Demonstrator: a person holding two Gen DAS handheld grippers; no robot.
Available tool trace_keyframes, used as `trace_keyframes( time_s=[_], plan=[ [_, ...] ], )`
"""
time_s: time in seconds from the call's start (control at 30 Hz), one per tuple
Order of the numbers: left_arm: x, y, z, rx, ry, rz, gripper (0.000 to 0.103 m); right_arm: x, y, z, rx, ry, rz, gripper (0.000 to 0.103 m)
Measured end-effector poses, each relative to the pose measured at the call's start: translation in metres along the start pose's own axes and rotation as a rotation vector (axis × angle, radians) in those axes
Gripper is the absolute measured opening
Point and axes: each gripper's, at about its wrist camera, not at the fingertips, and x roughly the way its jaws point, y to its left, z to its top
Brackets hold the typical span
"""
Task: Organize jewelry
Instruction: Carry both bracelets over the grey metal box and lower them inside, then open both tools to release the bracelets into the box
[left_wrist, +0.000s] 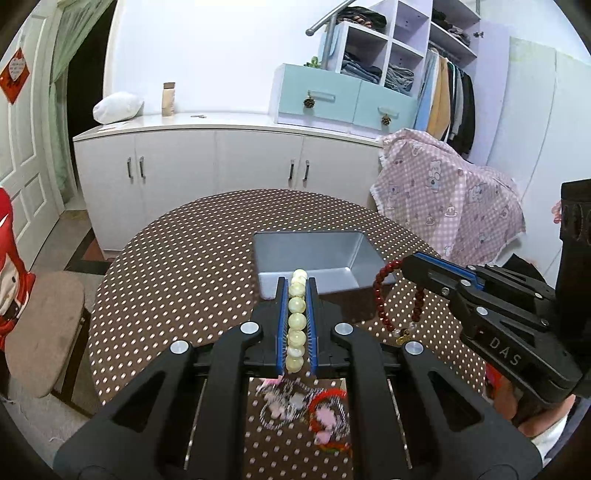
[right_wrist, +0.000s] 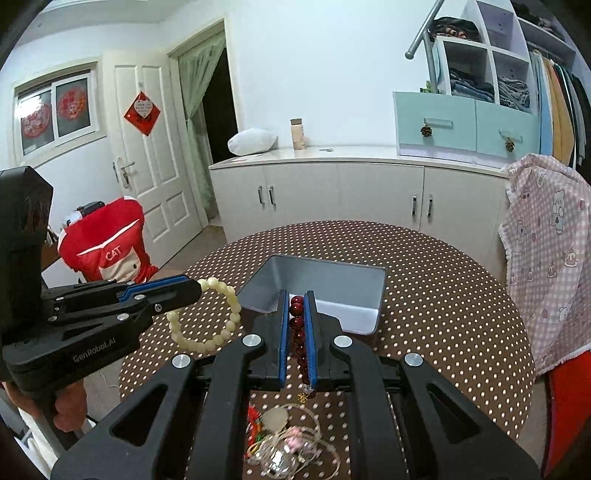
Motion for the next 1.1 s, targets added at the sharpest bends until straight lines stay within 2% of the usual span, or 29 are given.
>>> trace_keyframes(
  time_s=[0.33,0.7,0.9,1.0,1.03,1.07,1.1],
  plan=[
    [0.041,-0.004,0.022,-0.003,0.039,-0.027,0.01,0.021,-0.022,0.017,0.027,0.004,0.006,0.007],
    [0.052,-0.001,0.039,-0.019,0.029,-0.038,0.01,0.033,-0.025,0.03,0.014,0.0,0.034,0.007],
    [0.07,-0.001,0.036,-0.007,0.073,-0.045,0.01,0.046,-0.031,0.028,0.031,0.028,0.035,0.007],
    [0.079,-0.003,0.034,0.003,0.106,-0.016,0.01,0.051,-0.032,0.027,0.027,0.046,0.032,0.008],
    [0.08,-0.004,0.033,0.006,0.112,-0.012,0.01,0.052,-0.033,0.026,0.031,0.052,0.031,0.011],
    [0.081,-0.004,0.033,0.01,0.118,-0.005,0.015,0.052,-0.034,0.025,0.037,0.055,0.029,0.015],
    [0.081,-0.004,0.032,0.013,0.121,0.0,0.024,0.052,-0.036,0.024,0.042,0.055,0.026,0.025]
  ],
)
